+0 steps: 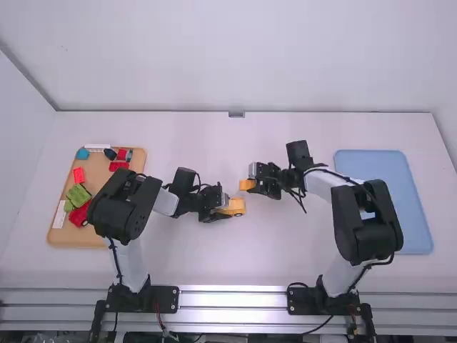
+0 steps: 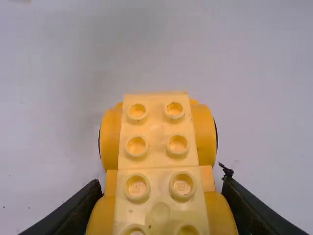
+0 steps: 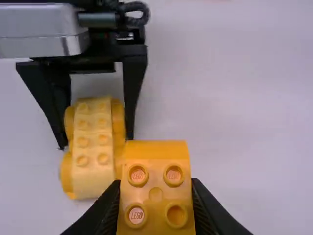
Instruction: Assemble lego blocks to make yellow taxi
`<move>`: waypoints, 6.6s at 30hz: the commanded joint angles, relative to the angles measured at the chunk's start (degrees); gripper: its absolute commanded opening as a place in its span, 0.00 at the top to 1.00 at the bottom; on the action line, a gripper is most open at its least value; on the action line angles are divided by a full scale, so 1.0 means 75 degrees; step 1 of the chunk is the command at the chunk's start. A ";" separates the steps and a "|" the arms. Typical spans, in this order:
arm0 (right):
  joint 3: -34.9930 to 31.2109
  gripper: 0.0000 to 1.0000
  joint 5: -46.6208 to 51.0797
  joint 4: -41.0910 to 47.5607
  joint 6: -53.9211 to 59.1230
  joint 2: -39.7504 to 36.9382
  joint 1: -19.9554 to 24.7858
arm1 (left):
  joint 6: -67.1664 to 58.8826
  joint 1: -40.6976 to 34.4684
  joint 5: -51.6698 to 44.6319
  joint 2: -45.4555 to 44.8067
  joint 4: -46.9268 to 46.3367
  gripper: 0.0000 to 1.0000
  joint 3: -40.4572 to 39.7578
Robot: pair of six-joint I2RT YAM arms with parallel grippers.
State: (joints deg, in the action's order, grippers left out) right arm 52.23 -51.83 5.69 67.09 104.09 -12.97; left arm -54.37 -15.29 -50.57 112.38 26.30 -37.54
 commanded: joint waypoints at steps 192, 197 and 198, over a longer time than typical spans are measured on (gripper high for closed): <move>-0.0300 0.00 0.1906 -0.1422 -0.1253 0.1309 -0.2002 | 0.2961 0.1122 0.4264 -0.3334 -0.1606 0.01 0.0743; -0.0300 0.14 0.1894 -0.1763 -0.1594 0.1309 -0.2022 | 0.3841 0.1125 0.4695 -0.4036 0.0073 0.01 0.1845; -0.0303 0.20 0.1891 -0.1789 -0.1606 0.1309 -0.2022 | 0.4124 0.1125 0.4878 -0.4144 0.0519 0.01 0.2095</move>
State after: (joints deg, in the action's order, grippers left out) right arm 49.17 -37.69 -7.68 56.69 113.30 -28.23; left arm -31.09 -6.85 -18.90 83.15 28.82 -24.60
